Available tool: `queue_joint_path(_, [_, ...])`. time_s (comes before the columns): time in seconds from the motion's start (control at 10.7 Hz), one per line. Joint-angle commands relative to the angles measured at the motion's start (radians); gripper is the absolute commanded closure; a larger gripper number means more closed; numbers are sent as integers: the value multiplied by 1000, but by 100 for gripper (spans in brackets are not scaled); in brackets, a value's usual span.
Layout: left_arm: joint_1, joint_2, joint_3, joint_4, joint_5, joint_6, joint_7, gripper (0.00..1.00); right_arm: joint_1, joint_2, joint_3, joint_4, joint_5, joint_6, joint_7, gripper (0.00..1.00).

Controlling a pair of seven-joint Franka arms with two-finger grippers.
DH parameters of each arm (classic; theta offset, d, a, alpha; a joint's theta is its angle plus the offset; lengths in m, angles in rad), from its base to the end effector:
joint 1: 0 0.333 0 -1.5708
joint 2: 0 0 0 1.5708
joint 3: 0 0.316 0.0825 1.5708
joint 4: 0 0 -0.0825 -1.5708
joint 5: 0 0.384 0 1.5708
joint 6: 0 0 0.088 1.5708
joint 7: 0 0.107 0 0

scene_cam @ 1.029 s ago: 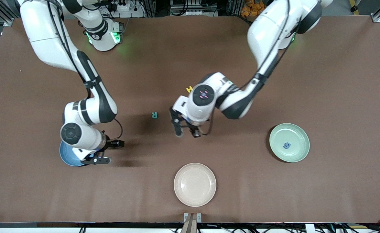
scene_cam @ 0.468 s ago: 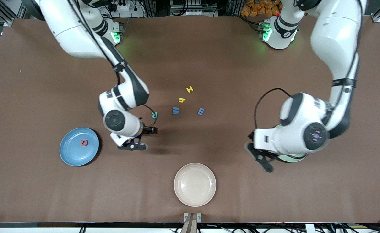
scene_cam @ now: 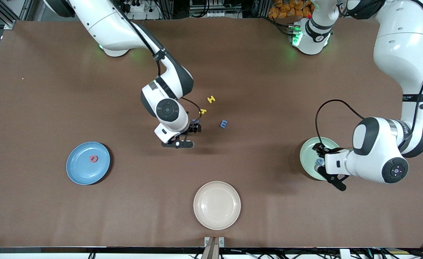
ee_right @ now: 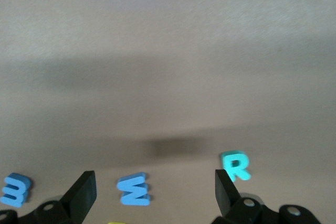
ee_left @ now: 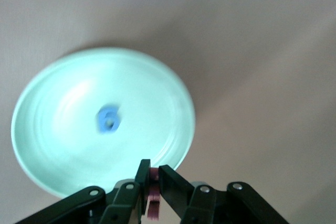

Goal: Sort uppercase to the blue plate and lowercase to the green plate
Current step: 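Grasp the blue W with the right gripper while the left gripper withdraws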

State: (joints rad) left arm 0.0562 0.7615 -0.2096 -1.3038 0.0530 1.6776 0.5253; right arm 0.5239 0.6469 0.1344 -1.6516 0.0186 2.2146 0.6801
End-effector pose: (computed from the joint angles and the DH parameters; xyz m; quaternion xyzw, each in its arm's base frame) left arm 0.6931 -0.0710 0.2706 0.9277 -0.3204 -0.1722 0.0839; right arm 0.5413 0.4068 0.2309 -0.9977 0.0286 0.0607 0.0133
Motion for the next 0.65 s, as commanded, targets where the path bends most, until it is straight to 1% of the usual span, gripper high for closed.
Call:
queue_joint_path(0.0, [11,-33,24,-68,31,2,-4,94,4,-56,-3,-164,0,152,24,0])
queue_joint_path(0.19, [11,-30,32,-58,19,24,-19,0,31,-58,-2,-185,0,165,29,0])
queue_joint_path(0.47, [-2,-39,27,-19,13,33,-27,0,60,-56,-2,-194,0,168,74,0])
queue_joint_path(0.56, [-13,-53,18,-8,14,33,-68,0,71,-55,-2,-194,0,174,85,0])
